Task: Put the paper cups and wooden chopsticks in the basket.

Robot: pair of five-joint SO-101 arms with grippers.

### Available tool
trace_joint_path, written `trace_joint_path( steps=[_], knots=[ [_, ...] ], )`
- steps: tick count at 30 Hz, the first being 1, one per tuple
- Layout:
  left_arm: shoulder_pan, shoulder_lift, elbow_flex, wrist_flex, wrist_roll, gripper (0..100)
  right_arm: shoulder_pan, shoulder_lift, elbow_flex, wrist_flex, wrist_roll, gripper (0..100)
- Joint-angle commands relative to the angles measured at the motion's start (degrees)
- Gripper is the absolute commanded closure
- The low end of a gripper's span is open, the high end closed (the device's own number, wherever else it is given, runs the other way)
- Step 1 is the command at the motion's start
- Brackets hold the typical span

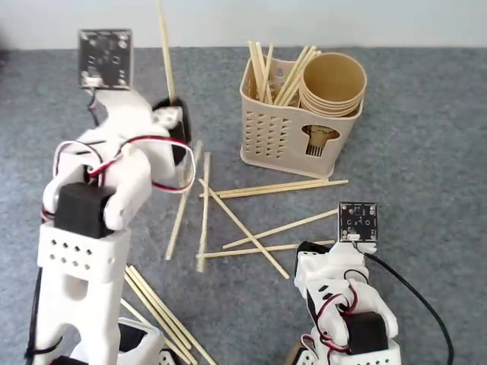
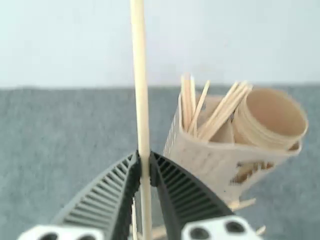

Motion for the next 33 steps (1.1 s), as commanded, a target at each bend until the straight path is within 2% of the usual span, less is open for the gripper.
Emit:
trace_joint_path(
  steps=[1,6,10,19,22,26,33],
  knots=[
    [0.26,-1.93,-3.65,-7.65,-0.62,99,0.31,0.31,-0.18,-1.19,-0.70,99.0],
    [2.29,-1.85,-3.56,-17.85,-0.62,99,0.22,0.31,-0.18,-1.27,-0.79,99.0],
    [6.42,-1.49,-2.42,-25.41,-0.62,99,0.22,0.31,-0.09,-1.98,-2.46,99.0],
    [8.70,7.56,10.42,-57.93,-0.70,99,0.48,0.31,-0.09,-1.98,-3.16,99.0],
    [8.70,10.81,14.11,-65.93,-0.79,99,0.48,0.31,-0.09,-1.98,-3.16,99.0],
    [8.70,14.51,16.57,-70.51,-0.88,99,0.48,0.31,-0.09,-1.98,-3.16,99.0],
    [8.70,20.84,16.48,-72.62,-0.97,98,0.48,0.31,-0.09,-1.98,-3.16,99.0]
  ],
)
